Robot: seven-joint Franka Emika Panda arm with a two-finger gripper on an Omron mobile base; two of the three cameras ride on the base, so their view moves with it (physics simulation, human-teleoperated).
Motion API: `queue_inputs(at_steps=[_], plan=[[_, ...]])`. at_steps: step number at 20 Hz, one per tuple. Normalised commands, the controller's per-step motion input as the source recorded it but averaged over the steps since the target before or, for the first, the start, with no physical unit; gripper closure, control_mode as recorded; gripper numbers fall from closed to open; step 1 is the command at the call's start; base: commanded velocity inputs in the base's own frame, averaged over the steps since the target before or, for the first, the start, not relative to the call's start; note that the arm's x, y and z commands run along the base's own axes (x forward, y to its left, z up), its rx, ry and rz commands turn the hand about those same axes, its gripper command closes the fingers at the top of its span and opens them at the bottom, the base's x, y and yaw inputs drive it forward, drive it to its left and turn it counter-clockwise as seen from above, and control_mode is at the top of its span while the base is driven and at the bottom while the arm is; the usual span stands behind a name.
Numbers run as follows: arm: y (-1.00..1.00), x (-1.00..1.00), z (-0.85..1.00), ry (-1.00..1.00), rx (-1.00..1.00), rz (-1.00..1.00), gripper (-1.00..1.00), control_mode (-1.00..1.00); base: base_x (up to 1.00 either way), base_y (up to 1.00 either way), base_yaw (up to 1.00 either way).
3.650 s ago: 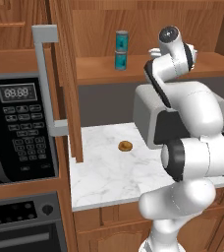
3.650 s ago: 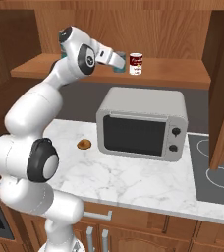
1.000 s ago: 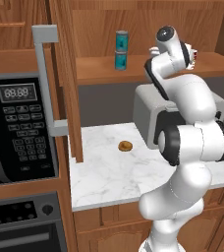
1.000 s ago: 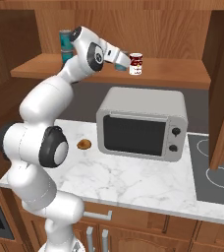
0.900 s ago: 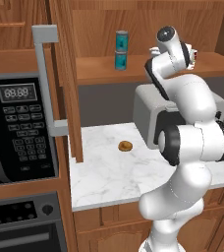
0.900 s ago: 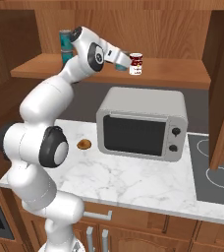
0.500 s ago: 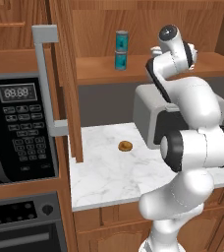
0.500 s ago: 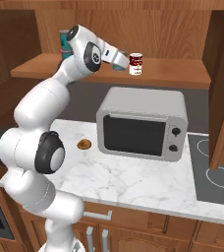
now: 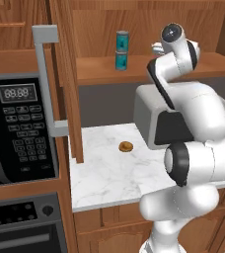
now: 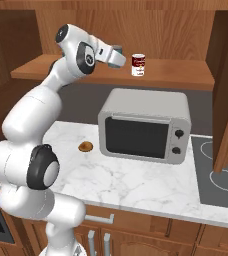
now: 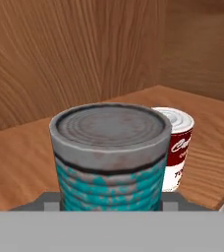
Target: Stack two cans on top of the other two cans in the cabinet.
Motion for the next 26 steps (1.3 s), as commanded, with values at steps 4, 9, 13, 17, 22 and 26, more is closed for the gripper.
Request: queue_inputs(at_steps=[4, 9, 13, 17, 22, 26], plan=[[0.0, -0.18, 0.36, -0.19, -0.09, 0.0, 1.0, -1.0, 0.0, 0.0, 0.0], [-0.03, -0.06, 0.19, -0.12, -0.08, 0.0, 1.0, -1.0, 0.0, 0.0, 0.0], [-0.12, -0.01, 0.2, 0.0, -0.05, 0.0, 1.0, -1.0, 0.0, 0.0, 0.0], [-0.17, 0.0, 0.27, 0.0, -0.03, 0.0, 1.0, -1.0, 0.0, 0.0, 0.0], [-0.21, 0.0, 0.19, 0.01, -0.01, 0.0, 1.0, -1.0, 0.0, 0.0, 0.0], [-0.29, 0.0, 0.03, 0.0, 0.0, 0.0, 1.0, -1.0, 0.0, 0.0, 0.0]])
